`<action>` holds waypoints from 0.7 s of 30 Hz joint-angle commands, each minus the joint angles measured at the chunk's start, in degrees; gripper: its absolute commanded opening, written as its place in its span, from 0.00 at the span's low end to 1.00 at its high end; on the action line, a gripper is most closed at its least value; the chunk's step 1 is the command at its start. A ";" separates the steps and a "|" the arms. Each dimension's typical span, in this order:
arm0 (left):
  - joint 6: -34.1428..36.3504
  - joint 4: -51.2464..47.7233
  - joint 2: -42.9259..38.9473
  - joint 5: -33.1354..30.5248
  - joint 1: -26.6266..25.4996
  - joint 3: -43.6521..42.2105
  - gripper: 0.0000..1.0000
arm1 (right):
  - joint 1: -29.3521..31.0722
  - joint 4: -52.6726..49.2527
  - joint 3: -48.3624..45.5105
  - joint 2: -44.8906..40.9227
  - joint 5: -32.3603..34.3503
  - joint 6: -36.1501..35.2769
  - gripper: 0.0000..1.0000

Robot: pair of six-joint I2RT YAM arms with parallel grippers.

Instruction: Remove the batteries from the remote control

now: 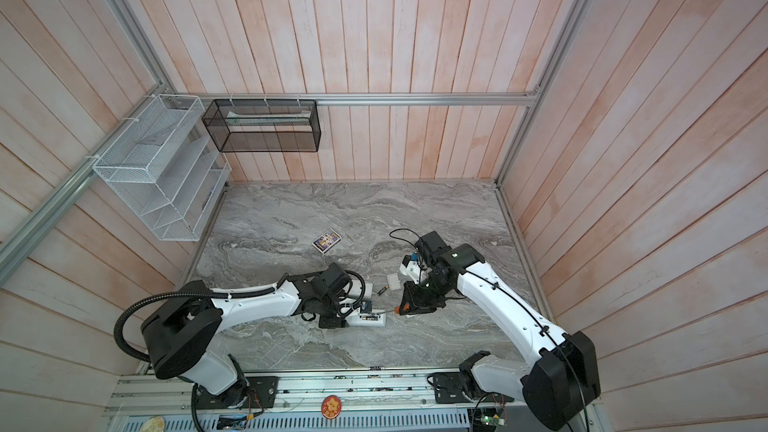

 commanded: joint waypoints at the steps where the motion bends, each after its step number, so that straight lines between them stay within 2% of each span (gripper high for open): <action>1: 0.89 -3.00 6.32 -0.47 -1.26 -3.46 0.00 | 0.13 -2.01 1.69 0.64 1.83 -1.19 0.00; 21: 0.73 -2.94 6.36 -0.53 -1.28 -3.49 0.00 | -0.41 -0.14 -1.44 1.09 -0.33 -1.75 0.00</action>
